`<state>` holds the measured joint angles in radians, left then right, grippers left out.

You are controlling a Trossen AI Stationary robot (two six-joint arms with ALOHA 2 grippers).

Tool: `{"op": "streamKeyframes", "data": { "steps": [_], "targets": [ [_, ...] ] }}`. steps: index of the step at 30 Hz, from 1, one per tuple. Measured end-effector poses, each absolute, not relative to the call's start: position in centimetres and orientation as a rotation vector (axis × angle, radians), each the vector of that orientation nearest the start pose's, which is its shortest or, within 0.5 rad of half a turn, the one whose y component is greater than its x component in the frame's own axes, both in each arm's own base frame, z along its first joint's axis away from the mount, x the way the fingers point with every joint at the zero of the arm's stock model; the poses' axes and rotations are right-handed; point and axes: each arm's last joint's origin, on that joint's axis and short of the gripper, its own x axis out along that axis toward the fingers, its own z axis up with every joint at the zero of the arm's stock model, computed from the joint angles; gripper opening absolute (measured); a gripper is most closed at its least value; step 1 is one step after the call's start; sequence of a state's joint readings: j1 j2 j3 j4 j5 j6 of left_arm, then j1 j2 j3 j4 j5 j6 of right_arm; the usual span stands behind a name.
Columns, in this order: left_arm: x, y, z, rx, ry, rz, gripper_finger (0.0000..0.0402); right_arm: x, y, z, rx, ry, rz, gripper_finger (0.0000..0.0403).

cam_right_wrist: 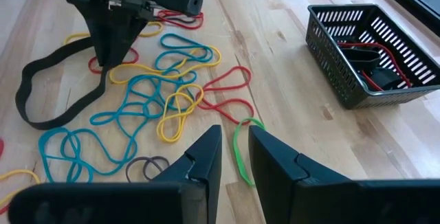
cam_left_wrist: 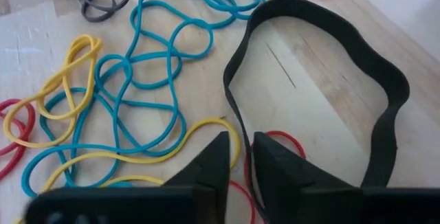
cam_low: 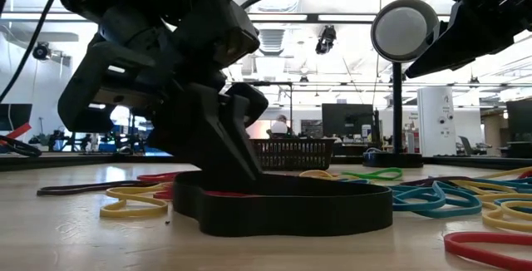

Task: Pick and place rubber bands into bin
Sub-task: Put the black rubber band into the basket

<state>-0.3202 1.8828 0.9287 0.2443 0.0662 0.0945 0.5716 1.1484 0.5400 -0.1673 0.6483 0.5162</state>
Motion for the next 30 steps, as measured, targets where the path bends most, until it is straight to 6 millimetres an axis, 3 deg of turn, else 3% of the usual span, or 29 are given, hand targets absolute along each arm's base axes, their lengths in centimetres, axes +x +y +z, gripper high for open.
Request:
{"op": "streamKeyframes", "data": {
  "steps": [3,30],
  "targets": [
    [34.57,-11.67,12.64,0.18,0.691,-0.404,0.0006,18.77,10.0,18.99,0.054,0.591,-0.231,0.0068],
    [34.86,-11.65,13.12,0.198,0.668,-0.338,0.0001,18.77,9.99,18.99,0.053,0.592,-0.231,0.0068]
  ]
}}
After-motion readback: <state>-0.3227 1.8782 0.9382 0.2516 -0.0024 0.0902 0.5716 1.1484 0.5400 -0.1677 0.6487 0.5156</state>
